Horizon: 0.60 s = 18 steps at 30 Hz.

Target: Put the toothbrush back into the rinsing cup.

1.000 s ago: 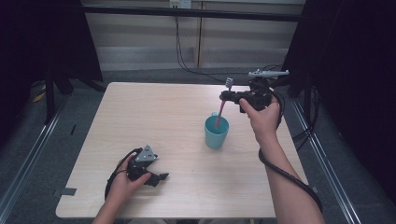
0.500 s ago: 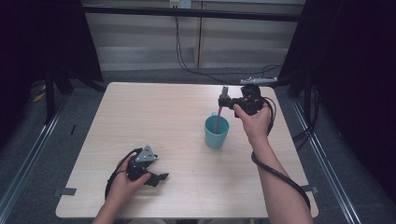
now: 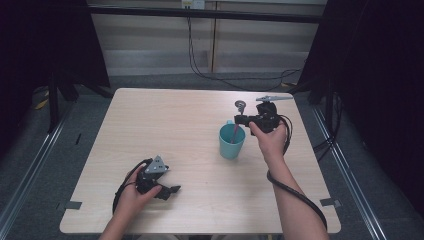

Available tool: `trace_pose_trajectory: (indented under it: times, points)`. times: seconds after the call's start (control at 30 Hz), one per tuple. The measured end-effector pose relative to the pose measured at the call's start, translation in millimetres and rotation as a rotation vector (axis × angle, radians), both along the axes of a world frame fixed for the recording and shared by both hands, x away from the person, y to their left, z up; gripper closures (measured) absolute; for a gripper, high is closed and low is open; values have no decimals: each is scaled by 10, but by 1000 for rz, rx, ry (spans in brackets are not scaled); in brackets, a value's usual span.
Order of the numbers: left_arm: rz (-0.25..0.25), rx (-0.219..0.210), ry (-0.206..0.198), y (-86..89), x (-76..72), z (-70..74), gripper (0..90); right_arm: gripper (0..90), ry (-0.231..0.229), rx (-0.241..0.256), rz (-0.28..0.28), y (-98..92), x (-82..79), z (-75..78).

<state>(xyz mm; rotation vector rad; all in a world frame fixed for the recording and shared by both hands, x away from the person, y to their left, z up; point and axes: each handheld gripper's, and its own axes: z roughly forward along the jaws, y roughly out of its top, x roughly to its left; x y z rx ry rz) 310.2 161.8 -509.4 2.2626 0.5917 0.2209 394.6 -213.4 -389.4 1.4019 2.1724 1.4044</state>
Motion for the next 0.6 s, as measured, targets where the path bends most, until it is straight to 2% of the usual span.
trace_pose_trajectory:
  times: [0.37,0.53,0.6]
  points:
    - [-7,7,-4,4,3,2,144,837,11,-11,-8,17,-19,-137]
    - [-8,9,-2,5,4,4,143,833,13,-35,-16,10,-20,-180]
    - [-8,7,-3,4,4,2,143,832,15,-27,-19,0,-26,-204]
